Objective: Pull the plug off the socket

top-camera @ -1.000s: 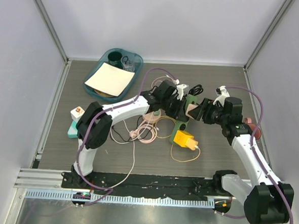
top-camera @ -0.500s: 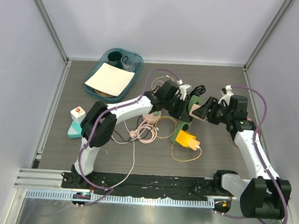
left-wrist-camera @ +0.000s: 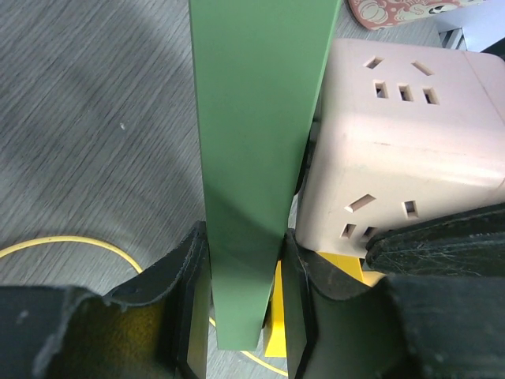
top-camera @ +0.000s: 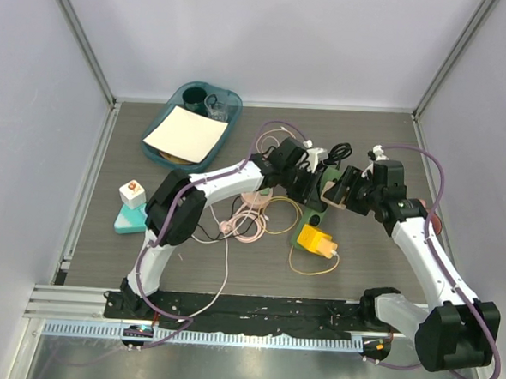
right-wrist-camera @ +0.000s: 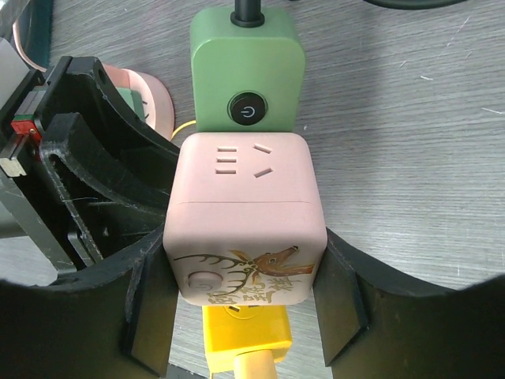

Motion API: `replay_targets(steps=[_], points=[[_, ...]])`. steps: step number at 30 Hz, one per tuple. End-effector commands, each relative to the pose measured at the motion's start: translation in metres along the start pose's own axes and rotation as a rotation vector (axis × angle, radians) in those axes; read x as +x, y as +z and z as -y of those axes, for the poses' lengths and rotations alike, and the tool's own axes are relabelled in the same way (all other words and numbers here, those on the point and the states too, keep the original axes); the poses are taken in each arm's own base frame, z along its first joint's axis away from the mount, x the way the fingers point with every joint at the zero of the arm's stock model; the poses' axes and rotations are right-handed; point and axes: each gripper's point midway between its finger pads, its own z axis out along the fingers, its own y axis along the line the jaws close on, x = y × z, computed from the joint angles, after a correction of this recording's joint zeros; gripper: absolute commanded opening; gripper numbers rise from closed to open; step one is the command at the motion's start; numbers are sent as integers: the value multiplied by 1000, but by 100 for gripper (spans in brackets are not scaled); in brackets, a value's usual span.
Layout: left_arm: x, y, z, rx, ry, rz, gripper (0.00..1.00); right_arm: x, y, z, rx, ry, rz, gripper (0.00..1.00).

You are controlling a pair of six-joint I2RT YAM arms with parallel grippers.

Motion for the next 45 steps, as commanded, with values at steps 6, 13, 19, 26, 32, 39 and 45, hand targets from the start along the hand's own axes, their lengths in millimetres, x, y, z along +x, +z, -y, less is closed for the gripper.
replay_targets(steps=[6,13,19,26,32,39,45], points=[[16,-19,-103,-362,-154,-6,0,-31,-21,-26,-60,17,73,1],[24,-17,-113,-396,-165,-7,0,-42,-35,-50,-223,-36,181,1],[23,-17,-125,-434,-172,-1,0,-65,-51,-35,-288,8,201,1],[13,-13,-93,-322,-124,11,0,-70,-46,-2,-101,43,160,1],[0,-25,-68,-250,-103,63,0,-73,-5,33,13,134,154,17],[2,-12,-39,-59,-149,51,0,-78,43,57,70,174,82,25],[1,-3,-32,-5,-178,36,2,-66,58,82,161,191,53,34]])
